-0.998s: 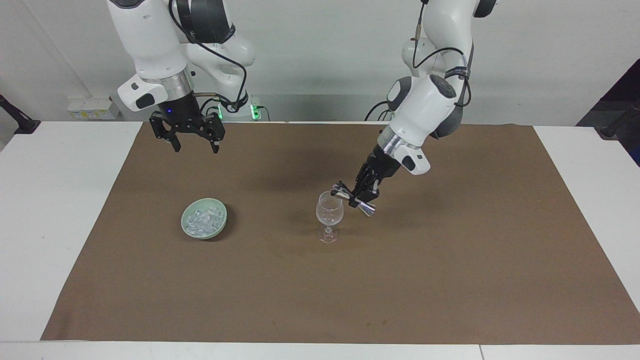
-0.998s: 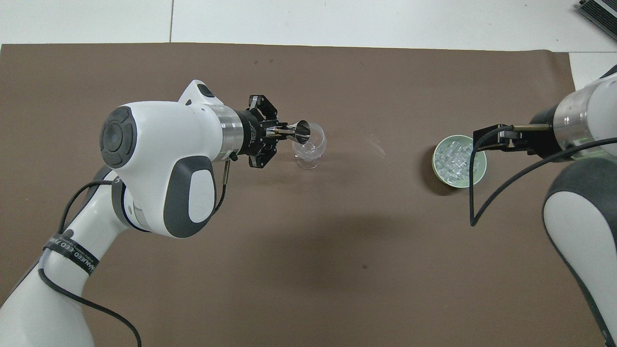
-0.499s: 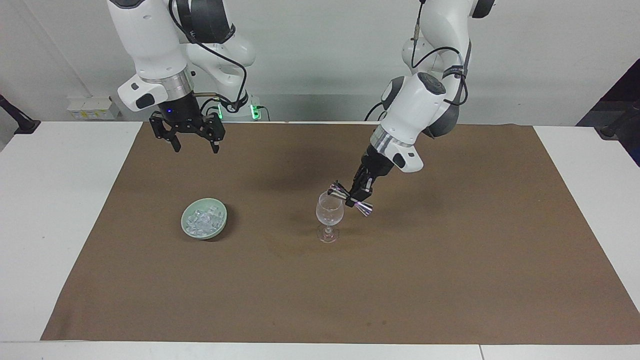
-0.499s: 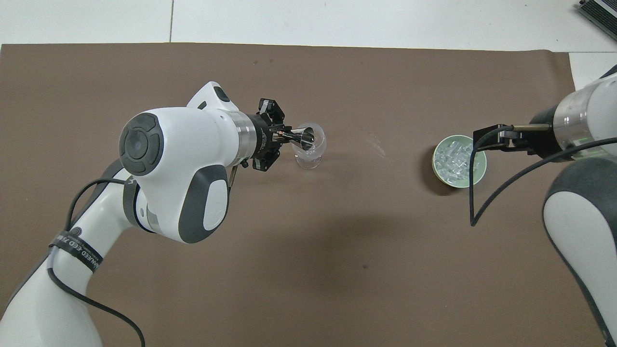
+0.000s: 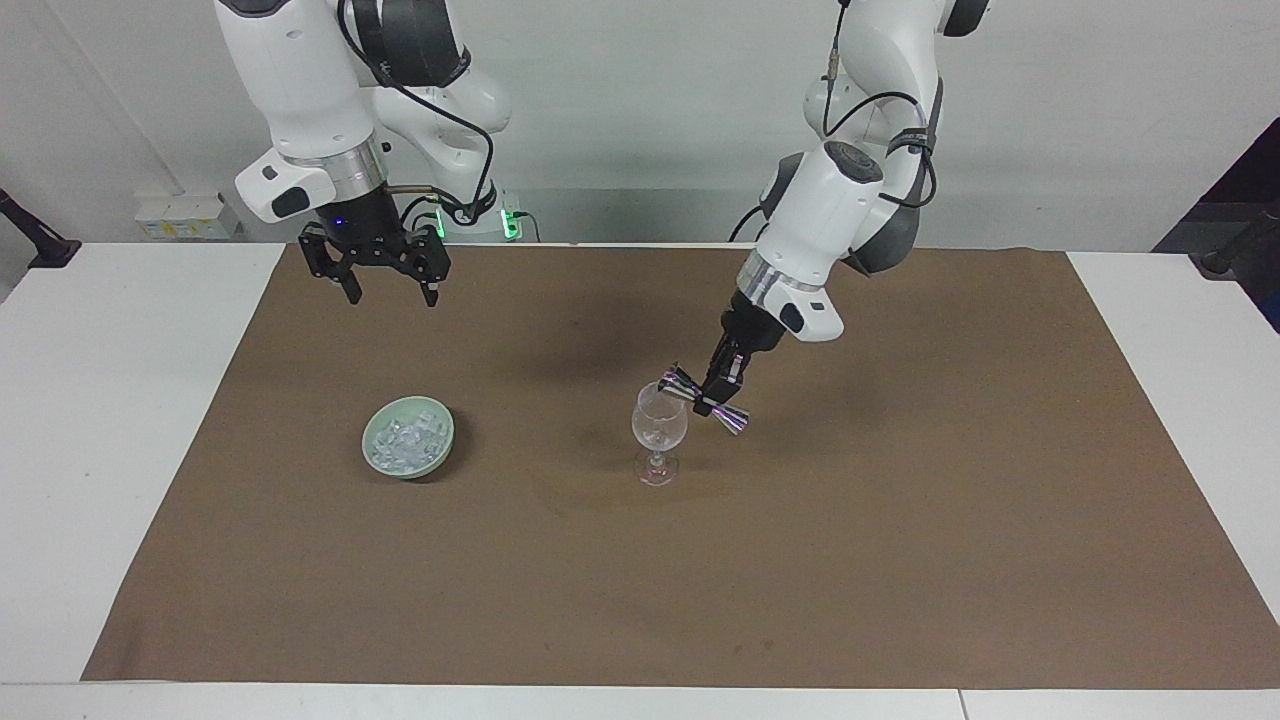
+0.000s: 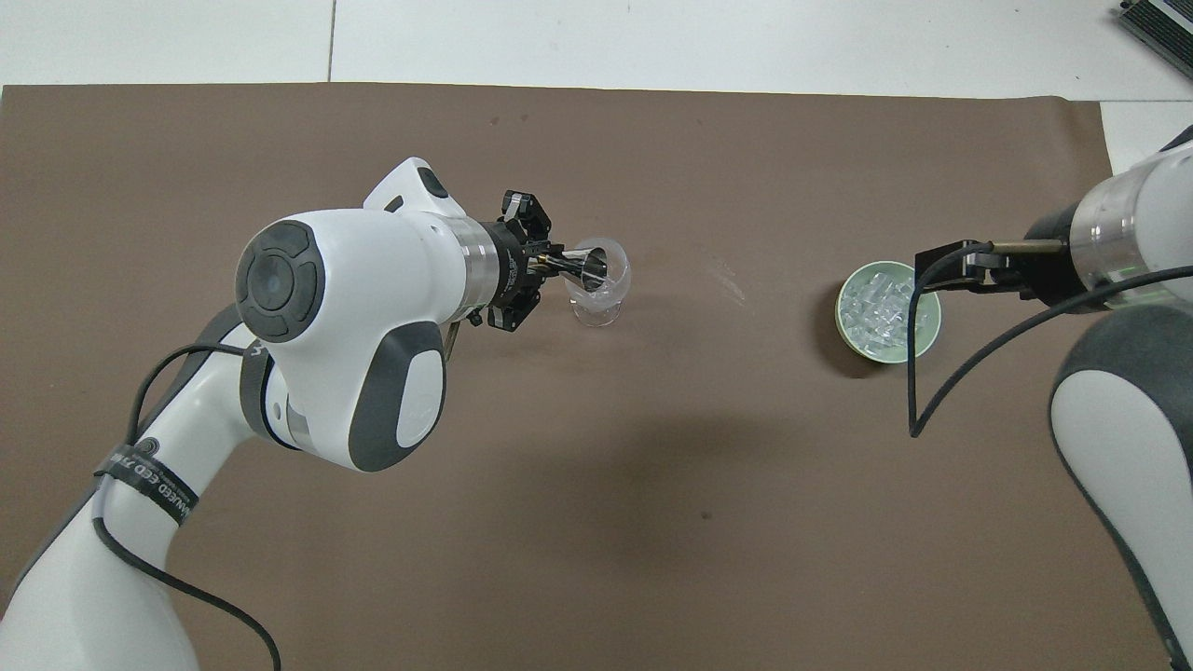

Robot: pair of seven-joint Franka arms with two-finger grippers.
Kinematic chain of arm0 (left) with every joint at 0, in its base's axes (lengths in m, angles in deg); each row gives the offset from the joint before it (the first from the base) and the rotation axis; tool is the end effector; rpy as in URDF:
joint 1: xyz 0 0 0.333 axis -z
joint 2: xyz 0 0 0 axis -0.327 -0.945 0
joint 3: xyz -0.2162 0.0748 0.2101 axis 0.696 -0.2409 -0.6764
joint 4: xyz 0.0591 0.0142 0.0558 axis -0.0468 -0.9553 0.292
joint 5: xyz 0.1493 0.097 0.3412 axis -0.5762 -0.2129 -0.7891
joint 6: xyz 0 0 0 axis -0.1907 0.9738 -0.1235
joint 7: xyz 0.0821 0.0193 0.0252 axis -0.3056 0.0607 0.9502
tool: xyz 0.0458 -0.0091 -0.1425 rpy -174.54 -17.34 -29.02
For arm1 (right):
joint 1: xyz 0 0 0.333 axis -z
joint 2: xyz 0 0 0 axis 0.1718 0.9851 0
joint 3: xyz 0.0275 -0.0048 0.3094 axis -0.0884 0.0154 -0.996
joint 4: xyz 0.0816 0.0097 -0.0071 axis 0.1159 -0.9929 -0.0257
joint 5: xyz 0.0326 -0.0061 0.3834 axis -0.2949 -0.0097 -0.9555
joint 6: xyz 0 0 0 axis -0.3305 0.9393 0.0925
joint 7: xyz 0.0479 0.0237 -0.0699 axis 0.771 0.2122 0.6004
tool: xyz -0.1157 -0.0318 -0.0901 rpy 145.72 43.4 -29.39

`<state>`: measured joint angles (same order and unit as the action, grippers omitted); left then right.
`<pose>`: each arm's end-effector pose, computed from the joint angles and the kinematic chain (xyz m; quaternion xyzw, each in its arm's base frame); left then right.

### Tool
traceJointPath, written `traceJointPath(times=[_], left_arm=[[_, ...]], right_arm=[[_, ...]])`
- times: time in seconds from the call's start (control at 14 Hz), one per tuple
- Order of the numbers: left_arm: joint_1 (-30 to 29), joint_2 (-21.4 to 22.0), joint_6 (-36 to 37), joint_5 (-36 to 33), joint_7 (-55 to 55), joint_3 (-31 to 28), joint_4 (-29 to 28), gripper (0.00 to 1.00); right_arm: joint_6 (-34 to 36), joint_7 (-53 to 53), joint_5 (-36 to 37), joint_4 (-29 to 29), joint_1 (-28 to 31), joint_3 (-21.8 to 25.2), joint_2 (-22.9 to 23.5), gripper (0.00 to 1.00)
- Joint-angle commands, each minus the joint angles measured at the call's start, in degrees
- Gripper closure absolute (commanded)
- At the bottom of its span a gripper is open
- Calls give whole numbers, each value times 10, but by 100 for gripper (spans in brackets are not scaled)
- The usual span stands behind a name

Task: Pour wine and add ice with both arms
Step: 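Tilt the dark cup over the clear glass to pour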

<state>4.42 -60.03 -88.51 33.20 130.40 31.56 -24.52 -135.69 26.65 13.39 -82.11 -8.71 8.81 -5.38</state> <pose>0.5668 -0.3510 0.4306 0.7931 0.5529 -0.0006 0.2557 0.5592 0.0648 0.5581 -0.9984 0.0361 -0.0439 0.0054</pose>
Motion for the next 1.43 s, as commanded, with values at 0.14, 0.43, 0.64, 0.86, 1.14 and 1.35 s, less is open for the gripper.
traceJointPath(times=[0.14,0.43,0.64,0.86,1.14,1.35], left_arm=[[11,-8,-8,-35,11,-9,10,100],[16,-16,-8,-51,15,-11,23,100],[22,-18,-6,-83,23,-11,32,100],[22,-19,-5,-119,31,-11,34,100],[24,-19,-1,-147,33,-10,37,100],[35,-21,-1,-156,37,-11,44,100]], right_arm=[[2,13,-13,0,12,-5,-4,0],[2,13,-13,1,12,-5,-4,0],[2,13,-13,0,12,-5,-4,0],[2,13,-13,0,12,-5,-4,0],[2,13,-13,0,12,-5,-4,0],[2,13,-13,1,12,-5,-4,0]])
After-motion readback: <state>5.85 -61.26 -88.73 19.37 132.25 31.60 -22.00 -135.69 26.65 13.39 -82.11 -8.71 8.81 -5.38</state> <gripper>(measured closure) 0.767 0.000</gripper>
